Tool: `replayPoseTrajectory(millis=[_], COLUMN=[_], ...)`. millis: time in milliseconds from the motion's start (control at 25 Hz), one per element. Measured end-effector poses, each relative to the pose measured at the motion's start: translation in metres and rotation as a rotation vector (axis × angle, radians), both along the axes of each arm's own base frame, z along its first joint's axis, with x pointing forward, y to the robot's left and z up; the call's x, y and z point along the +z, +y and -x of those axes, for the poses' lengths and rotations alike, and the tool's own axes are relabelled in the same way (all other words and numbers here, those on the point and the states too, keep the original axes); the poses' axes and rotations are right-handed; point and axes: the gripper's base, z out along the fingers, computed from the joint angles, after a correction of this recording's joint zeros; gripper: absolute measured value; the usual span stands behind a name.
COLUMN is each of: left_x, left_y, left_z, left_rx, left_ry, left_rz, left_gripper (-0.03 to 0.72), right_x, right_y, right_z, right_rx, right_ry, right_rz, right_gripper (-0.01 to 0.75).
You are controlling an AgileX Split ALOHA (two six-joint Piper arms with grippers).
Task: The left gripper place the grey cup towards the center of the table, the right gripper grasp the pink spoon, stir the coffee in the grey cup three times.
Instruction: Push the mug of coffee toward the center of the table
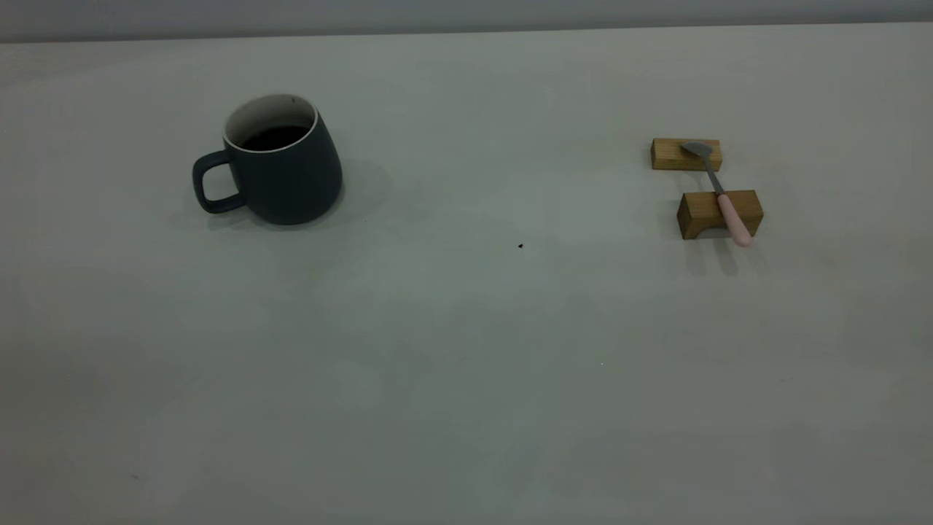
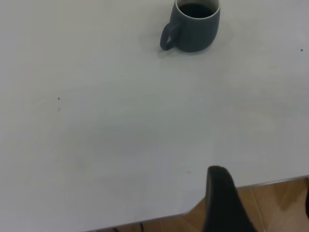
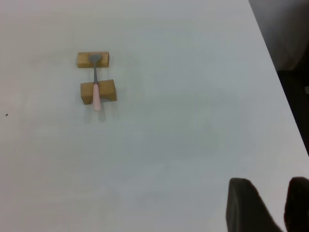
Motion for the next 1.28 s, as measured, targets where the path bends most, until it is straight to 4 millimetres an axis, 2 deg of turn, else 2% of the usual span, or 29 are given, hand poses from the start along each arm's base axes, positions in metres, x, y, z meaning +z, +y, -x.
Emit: replayPoseTrajectory(millis=[1120,1280], left_x=[-0.0015,0.0032], left_y=[0.0002,0.0038], left_z=[-0.0007,-0.0035], left_rx=[0.002,0.025], left_ry=[0.005,0.042], left_rz=[-0.003,-0.043], left_gripper=[0.481,0.490], right_x=[0.0000,0.0000], right_y=[0.0000,0.0000], right_z=[0.0000,0.0000], right_rx=[-0.001,-0.001], right_ry=[0.000,0.000], right_rz=[-0.001,-0.001], right_gripper=[0.240,0.240])
